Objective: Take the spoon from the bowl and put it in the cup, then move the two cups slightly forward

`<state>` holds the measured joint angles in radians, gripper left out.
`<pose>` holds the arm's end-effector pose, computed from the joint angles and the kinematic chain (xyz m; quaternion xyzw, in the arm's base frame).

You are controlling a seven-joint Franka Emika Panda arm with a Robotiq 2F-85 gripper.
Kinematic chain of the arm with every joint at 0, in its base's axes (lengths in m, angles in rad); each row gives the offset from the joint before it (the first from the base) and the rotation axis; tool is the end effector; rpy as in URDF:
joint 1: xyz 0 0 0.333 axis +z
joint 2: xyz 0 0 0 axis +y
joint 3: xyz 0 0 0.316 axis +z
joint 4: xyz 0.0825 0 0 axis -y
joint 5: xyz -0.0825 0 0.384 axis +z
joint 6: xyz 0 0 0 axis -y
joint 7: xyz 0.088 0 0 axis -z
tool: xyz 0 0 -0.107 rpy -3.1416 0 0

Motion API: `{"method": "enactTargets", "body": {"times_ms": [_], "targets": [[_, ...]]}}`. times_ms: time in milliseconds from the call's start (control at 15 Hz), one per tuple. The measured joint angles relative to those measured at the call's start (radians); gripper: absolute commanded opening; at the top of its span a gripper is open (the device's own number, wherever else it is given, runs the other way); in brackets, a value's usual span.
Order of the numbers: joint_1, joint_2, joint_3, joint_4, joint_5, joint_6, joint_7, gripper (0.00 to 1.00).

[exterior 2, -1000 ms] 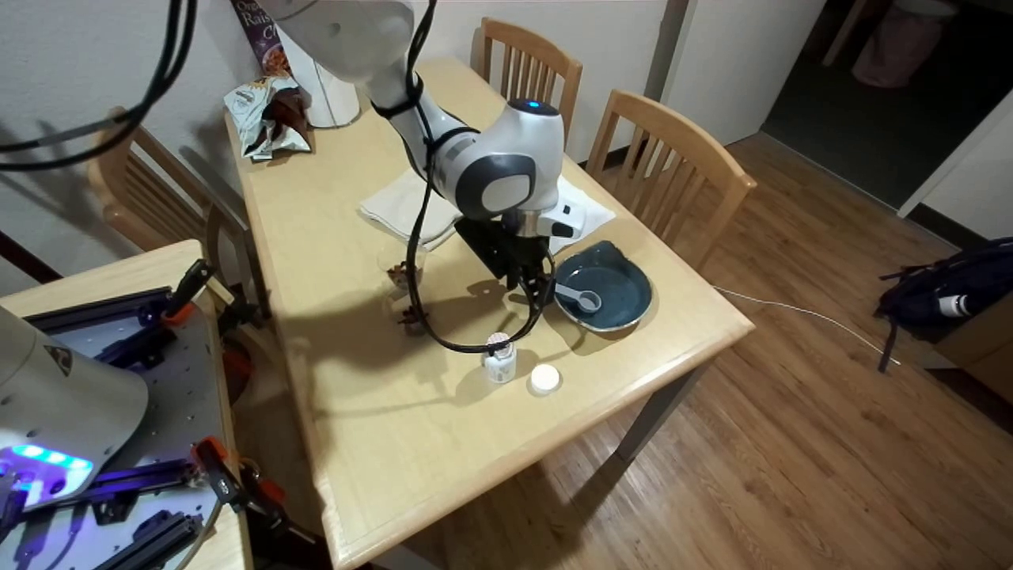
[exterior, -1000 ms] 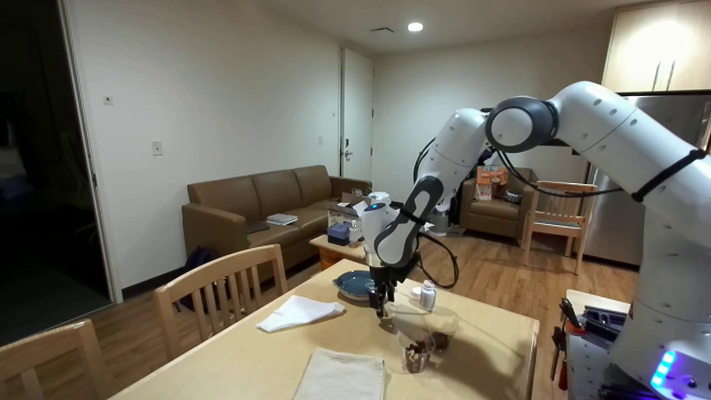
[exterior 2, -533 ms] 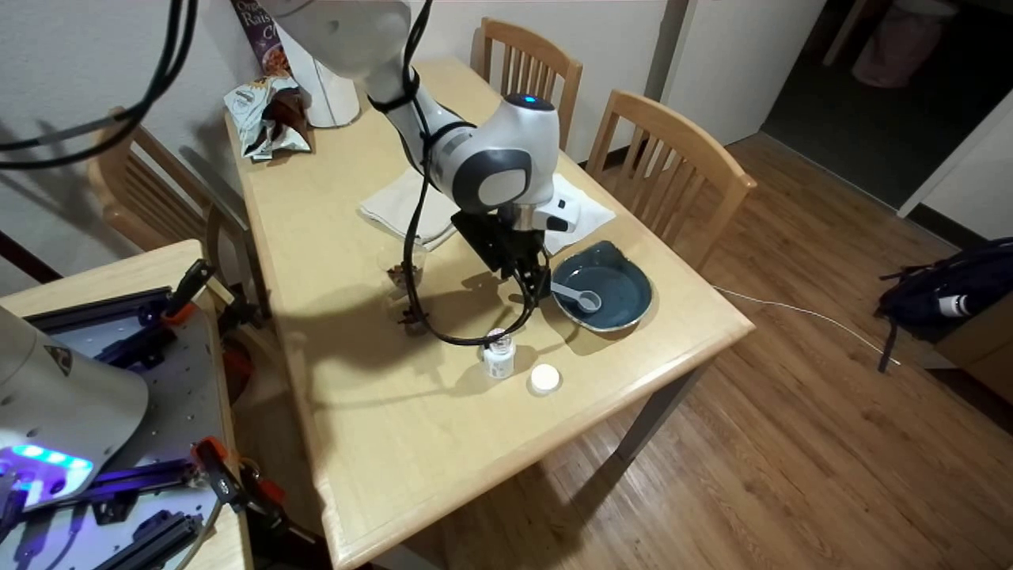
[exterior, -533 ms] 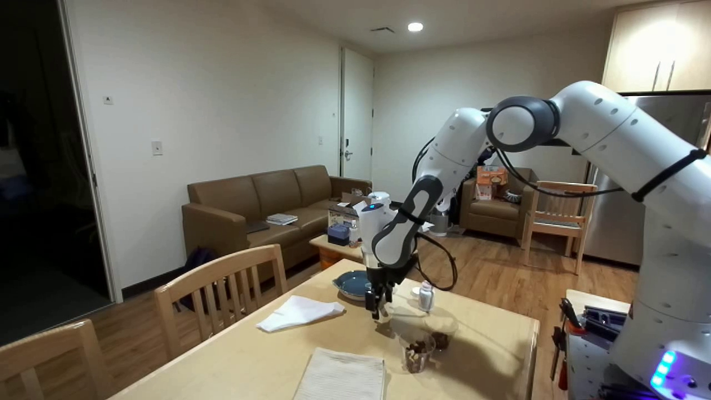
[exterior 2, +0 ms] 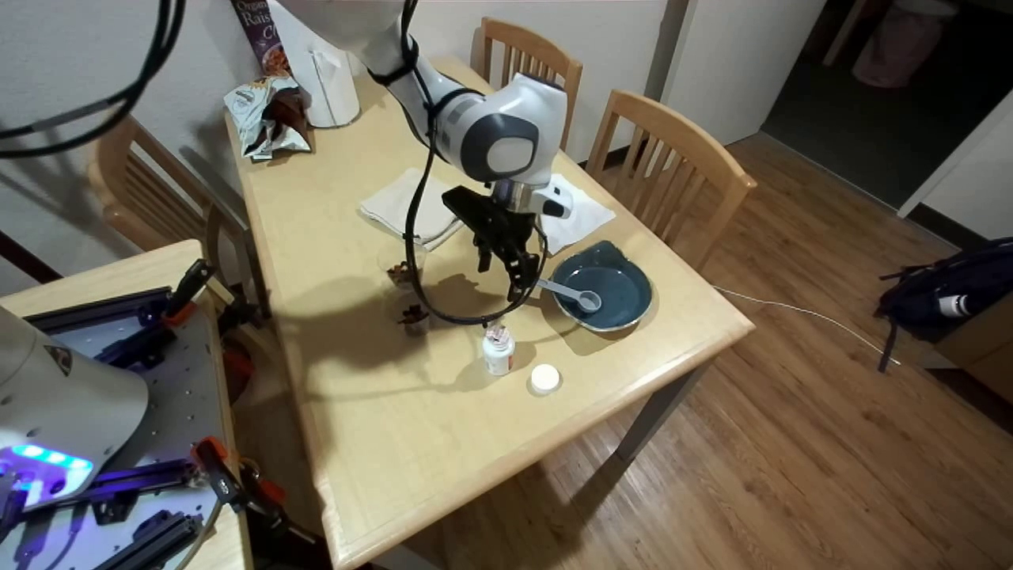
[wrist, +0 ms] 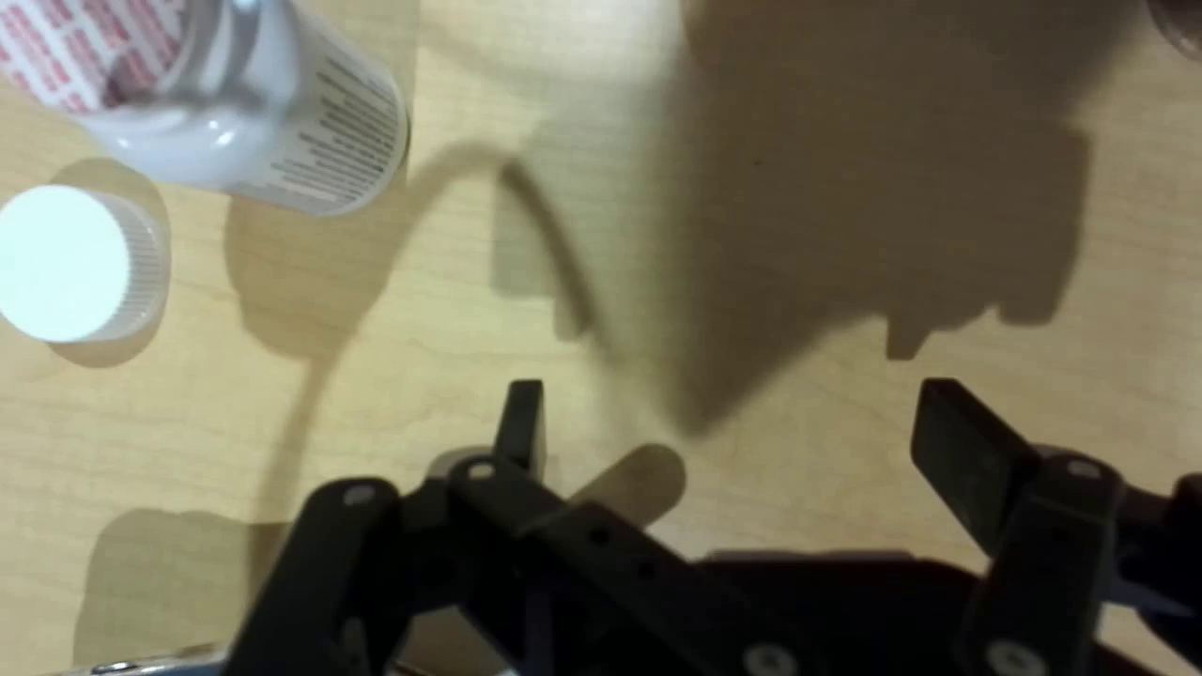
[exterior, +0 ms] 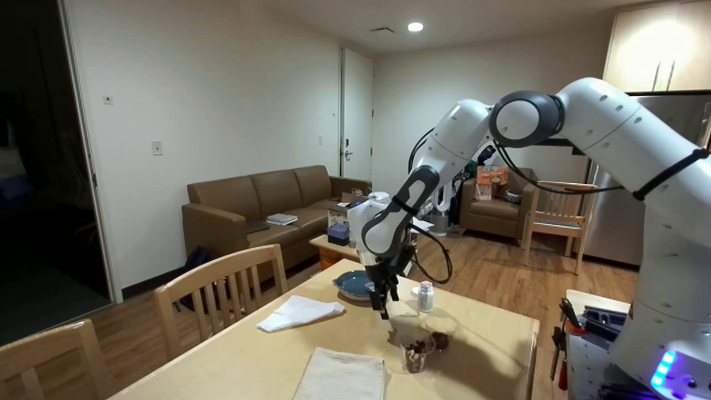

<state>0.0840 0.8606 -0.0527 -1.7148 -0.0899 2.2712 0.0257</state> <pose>0.6211 0.0180 0.0690 0.9863 0.0426 -0.1497 0.0550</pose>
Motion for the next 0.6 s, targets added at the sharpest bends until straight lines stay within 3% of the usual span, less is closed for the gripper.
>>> {"method": "enactTargets", "body": {"times_ms": [400, 600], "targets": [[-0.001, -0.003, 0.001, 0.001, 0.0, -0.007, -0.005, 1.0], [0.0, -0.003, 0.013, -0.004, -0.004, 0.111, -0.02, 1.0]]}}
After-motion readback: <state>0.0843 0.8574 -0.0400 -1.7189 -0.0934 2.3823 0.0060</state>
